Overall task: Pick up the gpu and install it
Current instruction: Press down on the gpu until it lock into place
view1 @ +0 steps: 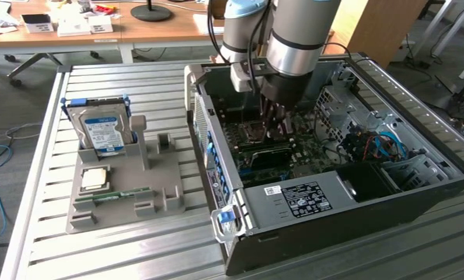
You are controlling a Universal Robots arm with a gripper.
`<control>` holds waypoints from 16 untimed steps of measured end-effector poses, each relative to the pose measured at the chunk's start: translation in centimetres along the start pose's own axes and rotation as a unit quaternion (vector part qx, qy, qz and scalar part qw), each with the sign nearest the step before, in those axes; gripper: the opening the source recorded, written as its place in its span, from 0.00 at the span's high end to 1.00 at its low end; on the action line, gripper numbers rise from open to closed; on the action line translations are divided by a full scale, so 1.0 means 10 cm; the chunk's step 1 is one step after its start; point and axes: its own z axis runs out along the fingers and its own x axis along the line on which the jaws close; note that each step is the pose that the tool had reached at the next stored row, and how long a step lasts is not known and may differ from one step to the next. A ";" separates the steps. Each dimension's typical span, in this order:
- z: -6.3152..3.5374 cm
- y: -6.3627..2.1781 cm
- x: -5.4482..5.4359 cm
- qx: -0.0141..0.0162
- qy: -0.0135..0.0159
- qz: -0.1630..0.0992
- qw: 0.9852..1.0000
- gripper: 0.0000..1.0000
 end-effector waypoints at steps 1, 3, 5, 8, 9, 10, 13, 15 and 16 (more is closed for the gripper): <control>-0.035 -0.001 0.00 0.000 0.000 0.000 1.000 0.89; -0.098 -0.002 0.00 0.000 0.000 0.000 1.000 0.89; -0.157 -0.004 -0.01 0.000 0.000 0.000 1.000 0.89; -0.238 -0.006 -0.01 0.000 0.000 0.000 1.000 0.89; -0.266 -0.006 -0.01 0.000 0.000 0.000 1.000 0.89; -0.290 -0.007 -0.01 0.000 0.000 0.000 1.000 0.89; -0.336 -0.008 -0.01 0.000 0.000 0.000 1.000 0.89; -0.336 -0.008 -0.01 0.000 0.000 0.000 1.000 0.89; -0.337 -0.008 -0.01 0.000 0.000 0.000 1.000 0.89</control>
